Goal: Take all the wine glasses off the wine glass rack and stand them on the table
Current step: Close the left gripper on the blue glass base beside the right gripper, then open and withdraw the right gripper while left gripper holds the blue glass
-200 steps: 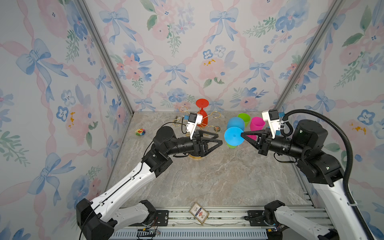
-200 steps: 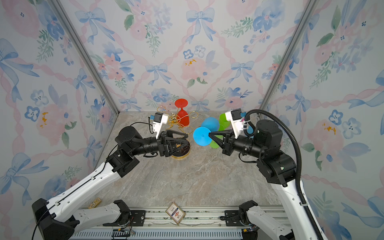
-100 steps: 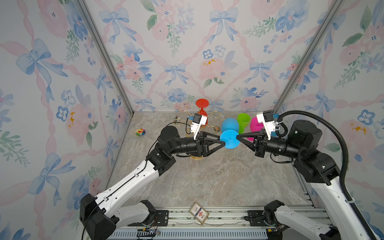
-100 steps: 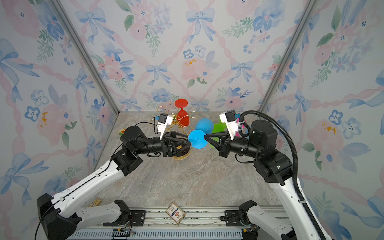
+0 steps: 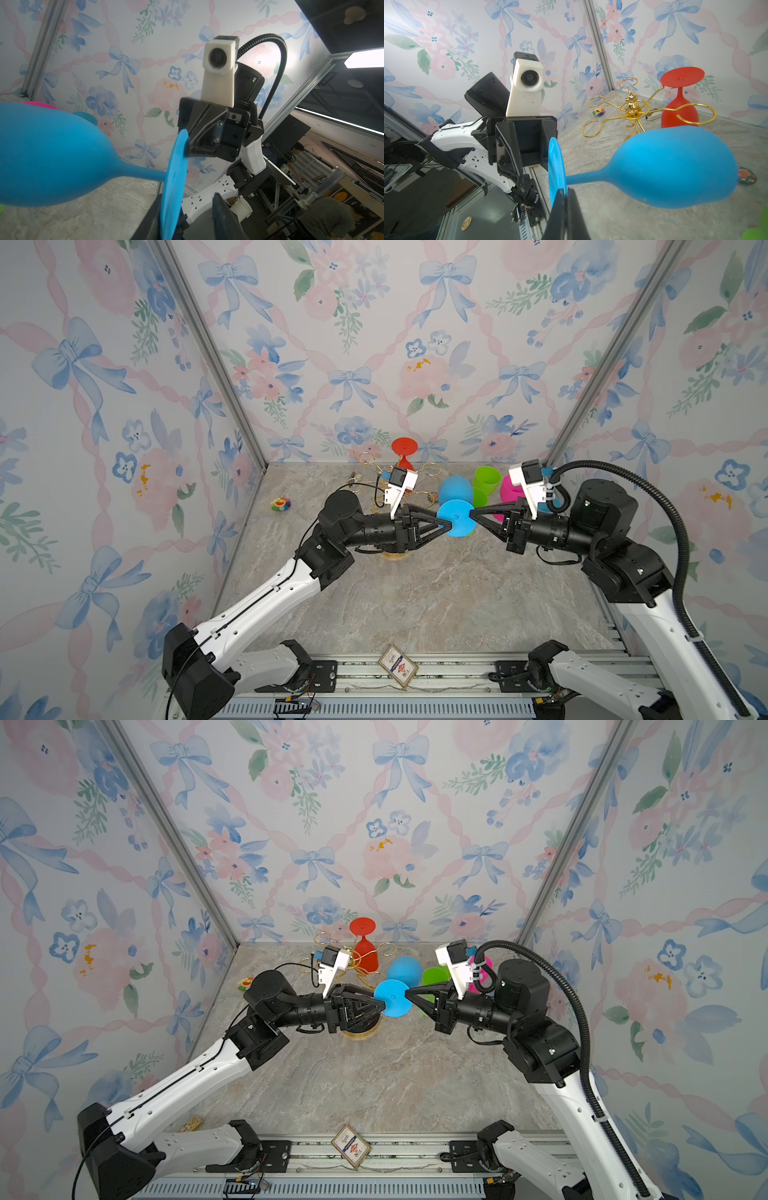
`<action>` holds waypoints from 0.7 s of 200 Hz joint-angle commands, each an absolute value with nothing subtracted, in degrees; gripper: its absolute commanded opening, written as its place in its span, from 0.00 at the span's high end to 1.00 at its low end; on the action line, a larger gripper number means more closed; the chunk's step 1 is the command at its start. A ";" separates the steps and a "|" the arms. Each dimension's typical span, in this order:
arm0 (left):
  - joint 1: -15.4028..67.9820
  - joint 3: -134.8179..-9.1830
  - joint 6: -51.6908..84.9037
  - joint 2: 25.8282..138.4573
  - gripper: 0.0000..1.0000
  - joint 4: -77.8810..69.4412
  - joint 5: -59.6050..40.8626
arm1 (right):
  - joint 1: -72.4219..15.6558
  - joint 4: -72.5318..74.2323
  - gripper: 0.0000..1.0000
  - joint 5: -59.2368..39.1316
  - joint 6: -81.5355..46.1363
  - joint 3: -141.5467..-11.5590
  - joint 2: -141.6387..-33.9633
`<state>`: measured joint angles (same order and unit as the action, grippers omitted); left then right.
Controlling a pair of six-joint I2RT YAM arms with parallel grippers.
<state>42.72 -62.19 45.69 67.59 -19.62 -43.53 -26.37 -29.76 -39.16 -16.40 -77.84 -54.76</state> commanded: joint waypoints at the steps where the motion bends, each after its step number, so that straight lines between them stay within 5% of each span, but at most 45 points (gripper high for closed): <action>1: 42.98 -63.84 45.75 68.01 0.69 -21.08 -44.92 | -26.90 -27.96 1.00 -39.18 -15.91 -77.21 -54.83; 140: 42.91 -63.57 45.01 67.77 0.96 -21.05 -45.00 | -26.74 -28.95 0.96 -37.23 -15.59 -76.76 -55.06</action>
<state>42.65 -62.26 45.63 68.20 -19.16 -42.63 -26.37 -29.28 -39.44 -16.43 -77.84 -54.72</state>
